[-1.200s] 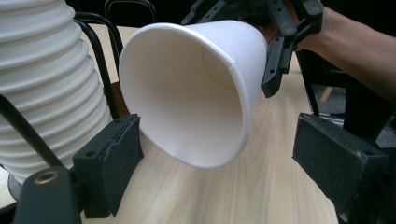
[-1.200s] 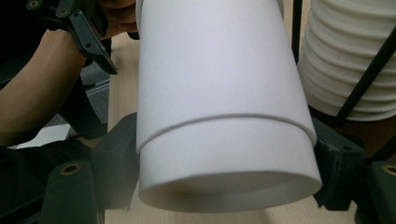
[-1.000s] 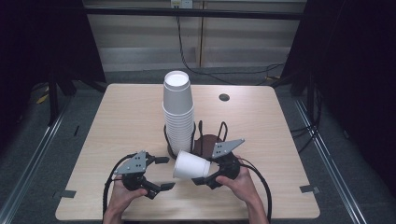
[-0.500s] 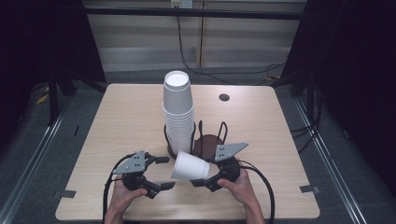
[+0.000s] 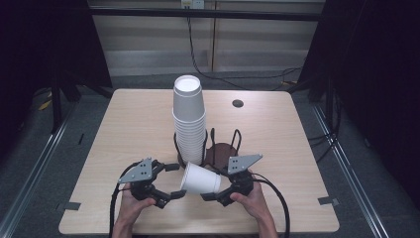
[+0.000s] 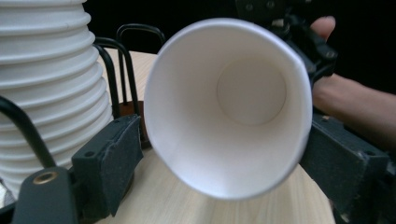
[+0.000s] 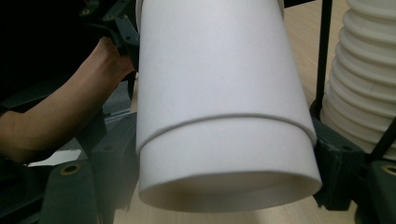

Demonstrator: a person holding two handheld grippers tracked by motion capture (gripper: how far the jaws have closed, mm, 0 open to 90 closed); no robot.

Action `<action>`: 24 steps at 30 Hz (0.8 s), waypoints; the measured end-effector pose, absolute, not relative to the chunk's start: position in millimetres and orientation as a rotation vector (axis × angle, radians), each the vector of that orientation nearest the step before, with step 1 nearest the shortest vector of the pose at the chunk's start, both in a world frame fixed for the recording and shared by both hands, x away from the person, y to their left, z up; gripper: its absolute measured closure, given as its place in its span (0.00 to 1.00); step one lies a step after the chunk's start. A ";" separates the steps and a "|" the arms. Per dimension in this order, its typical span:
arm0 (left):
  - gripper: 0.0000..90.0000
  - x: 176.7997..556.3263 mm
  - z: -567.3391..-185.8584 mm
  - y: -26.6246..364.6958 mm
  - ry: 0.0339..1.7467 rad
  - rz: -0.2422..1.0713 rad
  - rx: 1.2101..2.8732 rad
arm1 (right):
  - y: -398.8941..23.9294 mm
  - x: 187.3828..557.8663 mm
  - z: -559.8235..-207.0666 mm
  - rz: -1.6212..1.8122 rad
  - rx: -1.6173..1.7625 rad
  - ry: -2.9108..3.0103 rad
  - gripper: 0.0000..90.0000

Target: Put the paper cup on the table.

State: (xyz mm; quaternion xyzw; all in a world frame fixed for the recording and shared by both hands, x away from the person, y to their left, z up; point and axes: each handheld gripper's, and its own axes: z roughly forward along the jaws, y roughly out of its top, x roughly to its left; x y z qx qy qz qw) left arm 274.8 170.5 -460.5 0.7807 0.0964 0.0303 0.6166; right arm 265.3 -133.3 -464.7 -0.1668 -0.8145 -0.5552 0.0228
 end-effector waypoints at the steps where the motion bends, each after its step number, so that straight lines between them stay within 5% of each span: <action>1: 0.17 274.9 -460.0 170.1 0.215 0.059 1.788 | -132.8 264.9 -464.8 -1.718 -0.514 -2.525 0.26; 24: 0.00 279.9 -459.8 152.3 0.194 0.032 1.798 | -125.2 263.5 -463.4 -1.715 -0.456 -2.529 0.26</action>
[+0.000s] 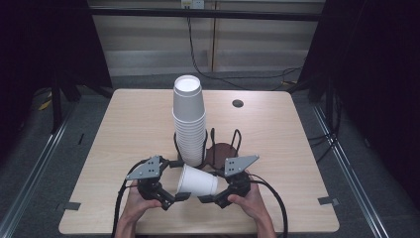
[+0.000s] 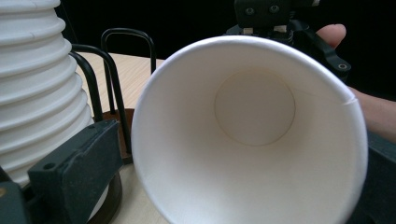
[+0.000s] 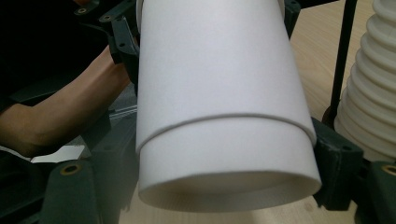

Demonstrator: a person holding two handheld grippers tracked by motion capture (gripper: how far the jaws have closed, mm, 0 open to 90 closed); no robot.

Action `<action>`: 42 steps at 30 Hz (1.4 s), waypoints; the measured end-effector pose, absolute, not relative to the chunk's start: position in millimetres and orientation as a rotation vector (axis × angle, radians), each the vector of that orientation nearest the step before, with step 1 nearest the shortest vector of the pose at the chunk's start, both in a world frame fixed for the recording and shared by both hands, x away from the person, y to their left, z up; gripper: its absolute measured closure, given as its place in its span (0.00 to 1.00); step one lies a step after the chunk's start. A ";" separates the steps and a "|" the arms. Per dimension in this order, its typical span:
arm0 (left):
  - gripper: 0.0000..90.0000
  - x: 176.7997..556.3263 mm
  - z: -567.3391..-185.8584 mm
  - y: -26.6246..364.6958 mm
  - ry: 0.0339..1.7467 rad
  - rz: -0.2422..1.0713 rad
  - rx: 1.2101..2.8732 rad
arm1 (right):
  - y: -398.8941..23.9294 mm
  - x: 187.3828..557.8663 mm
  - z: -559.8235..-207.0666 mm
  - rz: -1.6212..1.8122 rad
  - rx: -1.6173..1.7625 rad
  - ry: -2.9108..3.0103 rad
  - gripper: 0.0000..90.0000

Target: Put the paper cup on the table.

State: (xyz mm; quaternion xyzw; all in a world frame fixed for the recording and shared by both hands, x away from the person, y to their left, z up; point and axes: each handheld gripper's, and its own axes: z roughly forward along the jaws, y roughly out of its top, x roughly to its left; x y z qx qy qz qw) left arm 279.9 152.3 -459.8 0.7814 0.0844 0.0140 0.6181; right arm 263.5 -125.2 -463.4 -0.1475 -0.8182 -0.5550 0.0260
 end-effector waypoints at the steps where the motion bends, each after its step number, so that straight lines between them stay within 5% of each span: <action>1: 0.00 280.5 -459.5 152.2 0.187 0.035 1.801 | -125.1 263.6 -463.4 -1.716 -0.453 -2.526 0.26; 31: 0.09 285.4 -461.6 147.9 0.157 -0.058 1.785 | -124.9 266.0 -462.1 -1.719 -0.426 -2.524 0.26; 42: 0.12 282.3 -457.4 151.0 0.166 -0.045 1.791 | -125.9 264.5 -464.8 -1.750 -0.439 -2.512 0.18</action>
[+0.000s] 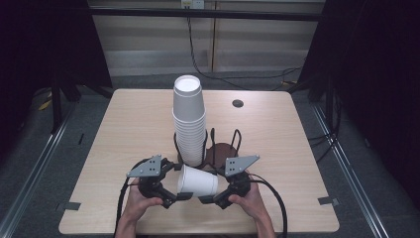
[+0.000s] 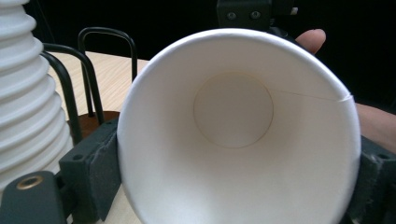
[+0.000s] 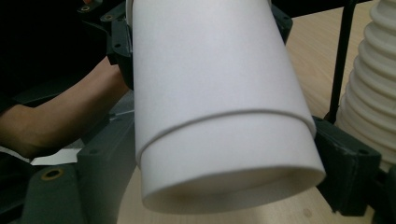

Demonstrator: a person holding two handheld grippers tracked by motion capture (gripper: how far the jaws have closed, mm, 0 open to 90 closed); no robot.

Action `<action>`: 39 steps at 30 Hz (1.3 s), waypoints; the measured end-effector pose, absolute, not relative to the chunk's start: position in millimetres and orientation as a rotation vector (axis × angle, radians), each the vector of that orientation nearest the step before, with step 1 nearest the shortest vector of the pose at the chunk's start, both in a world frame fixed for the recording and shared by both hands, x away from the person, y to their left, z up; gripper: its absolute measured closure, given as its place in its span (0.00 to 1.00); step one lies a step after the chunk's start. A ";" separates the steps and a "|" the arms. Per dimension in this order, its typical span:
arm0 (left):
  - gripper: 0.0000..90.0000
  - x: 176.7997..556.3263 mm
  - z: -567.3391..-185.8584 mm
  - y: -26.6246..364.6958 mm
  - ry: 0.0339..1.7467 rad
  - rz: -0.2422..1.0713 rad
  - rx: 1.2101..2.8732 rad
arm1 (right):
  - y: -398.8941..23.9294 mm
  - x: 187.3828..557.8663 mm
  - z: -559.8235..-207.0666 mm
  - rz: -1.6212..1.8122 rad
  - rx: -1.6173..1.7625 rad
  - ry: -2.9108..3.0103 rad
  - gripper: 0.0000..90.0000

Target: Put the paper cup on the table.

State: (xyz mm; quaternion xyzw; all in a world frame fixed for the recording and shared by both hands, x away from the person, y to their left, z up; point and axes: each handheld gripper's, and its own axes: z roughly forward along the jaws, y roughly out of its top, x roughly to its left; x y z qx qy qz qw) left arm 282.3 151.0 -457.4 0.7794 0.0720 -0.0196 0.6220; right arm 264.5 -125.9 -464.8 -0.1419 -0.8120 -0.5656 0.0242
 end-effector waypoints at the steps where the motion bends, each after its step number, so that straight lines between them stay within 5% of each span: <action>1: 0.12 282.3 -456.9 152.1 0.171 -0.045 1.789 | -126.4 264.3 -464.7 -1.757 -0.447 -2.511 0.16; 39: 0.11 284.6 -452.9 173.3 0.270 0.022 1.913 | -171.2 243.3 -495.7 -2.202 -1.069 -2.561 0.14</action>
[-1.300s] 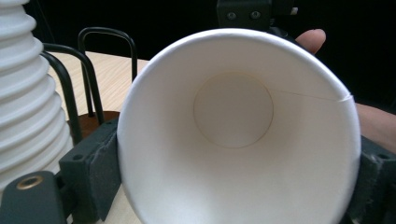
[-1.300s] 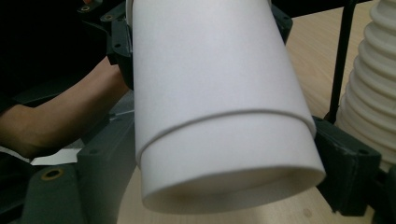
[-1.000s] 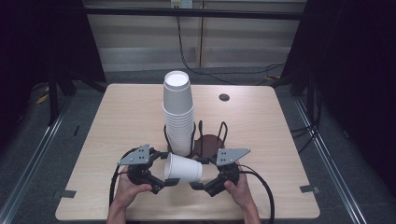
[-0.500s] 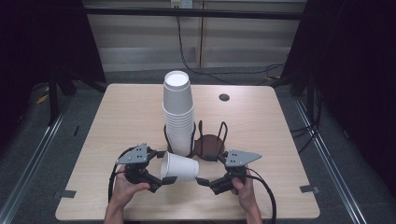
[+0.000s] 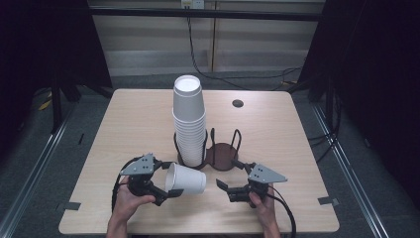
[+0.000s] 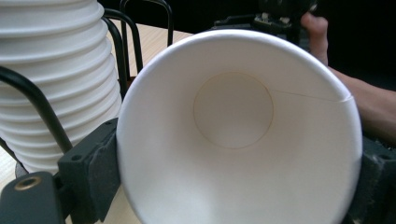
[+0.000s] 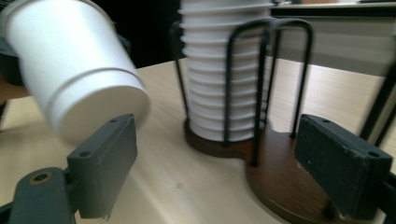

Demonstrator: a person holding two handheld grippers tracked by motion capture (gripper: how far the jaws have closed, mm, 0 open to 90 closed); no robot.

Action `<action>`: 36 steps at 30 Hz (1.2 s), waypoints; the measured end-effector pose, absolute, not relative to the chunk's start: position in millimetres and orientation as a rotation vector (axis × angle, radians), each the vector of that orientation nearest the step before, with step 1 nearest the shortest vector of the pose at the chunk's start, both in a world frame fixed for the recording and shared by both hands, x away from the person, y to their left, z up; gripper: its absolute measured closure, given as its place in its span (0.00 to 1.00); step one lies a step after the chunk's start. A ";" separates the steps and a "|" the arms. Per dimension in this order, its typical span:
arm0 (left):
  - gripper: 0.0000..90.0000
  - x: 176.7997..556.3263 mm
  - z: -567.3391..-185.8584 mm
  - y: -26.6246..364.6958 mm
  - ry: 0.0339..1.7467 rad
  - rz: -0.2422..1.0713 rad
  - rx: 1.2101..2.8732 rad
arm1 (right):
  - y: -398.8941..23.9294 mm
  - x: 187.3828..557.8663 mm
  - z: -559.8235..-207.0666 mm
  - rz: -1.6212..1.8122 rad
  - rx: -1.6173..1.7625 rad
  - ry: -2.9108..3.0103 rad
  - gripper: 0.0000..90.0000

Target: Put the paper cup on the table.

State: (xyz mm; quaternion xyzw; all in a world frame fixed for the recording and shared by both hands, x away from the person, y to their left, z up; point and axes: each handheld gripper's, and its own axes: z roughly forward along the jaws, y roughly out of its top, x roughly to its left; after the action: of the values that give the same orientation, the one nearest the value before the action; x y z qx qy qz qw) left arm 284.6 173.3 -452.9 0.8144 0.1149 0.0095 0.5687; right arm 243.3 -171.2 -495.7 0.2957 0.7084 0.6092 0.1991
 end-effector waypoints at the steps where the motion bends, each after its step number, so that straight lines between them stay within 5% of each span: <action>1: 0.11 284.7 -452.7 173.0 0.275 0.030 1.920 | -172.5 242.2 -499.1 1.688 0.845 1.960 0.14; 36: 0.11 308.3 -423.5 209.2 0.486 0.149 2.164 | -185.8 230.4 -511.8 1.675 0.865 1.662 0.14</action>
State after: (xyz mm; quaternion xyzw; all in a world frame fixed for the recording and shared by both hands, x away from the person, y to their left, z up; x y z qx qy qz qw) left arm 308.3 209.2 -423.5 0.8726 0.1960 0.0599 0.4434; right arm 230.4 -185.8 -511.8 0.3274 0.6290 0.6338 0.3090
